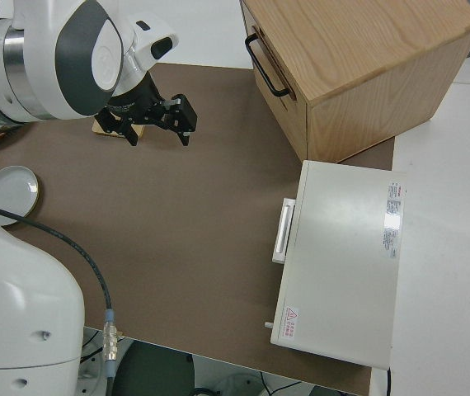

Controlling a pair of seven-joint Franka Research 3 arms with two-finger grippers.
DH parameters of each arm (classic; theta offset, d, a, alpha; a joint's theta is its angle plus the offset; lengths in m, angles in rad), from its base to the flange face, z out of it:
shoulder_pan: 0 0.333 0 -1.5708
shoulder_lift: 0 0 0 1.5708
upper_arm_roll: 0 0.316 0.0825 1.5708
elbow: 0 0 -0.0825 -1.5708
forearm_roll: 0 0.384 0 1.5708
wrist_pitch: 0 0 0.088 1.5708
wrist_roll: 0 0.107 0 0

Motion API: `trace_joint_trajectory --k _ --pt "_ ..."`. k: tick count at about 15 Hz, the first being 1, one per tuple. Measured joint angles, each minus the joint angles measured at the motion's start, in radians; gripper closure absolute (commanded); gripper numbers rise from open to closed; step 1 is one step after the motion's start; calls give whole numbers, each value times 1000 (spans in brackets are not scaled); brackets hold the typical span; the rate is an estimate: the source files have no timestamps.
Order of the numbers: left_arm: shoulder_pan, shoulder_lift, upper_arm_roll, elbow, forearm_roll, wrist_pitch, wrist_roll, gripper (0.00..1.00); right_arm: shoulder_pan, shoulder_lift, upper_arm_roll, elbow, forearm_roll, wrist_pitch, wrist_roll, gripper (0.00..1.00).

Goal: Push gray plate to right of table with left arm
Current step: 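Move the left gripper out toward the gray plate, then lower the left gripper beside the gray plate's edge nearest the robot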

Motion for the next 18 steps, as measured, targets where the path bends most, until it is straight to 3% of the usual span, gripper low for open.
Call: trace_joint_trajectory --k 10,18 --pt "17 -2 3 -87 -22 23 -6 5 0 0 0 0 0 0 0 17" --pt "17 -85 -6 -454 -36 337 -7 5 0 0 0 0 0 0 0 17"
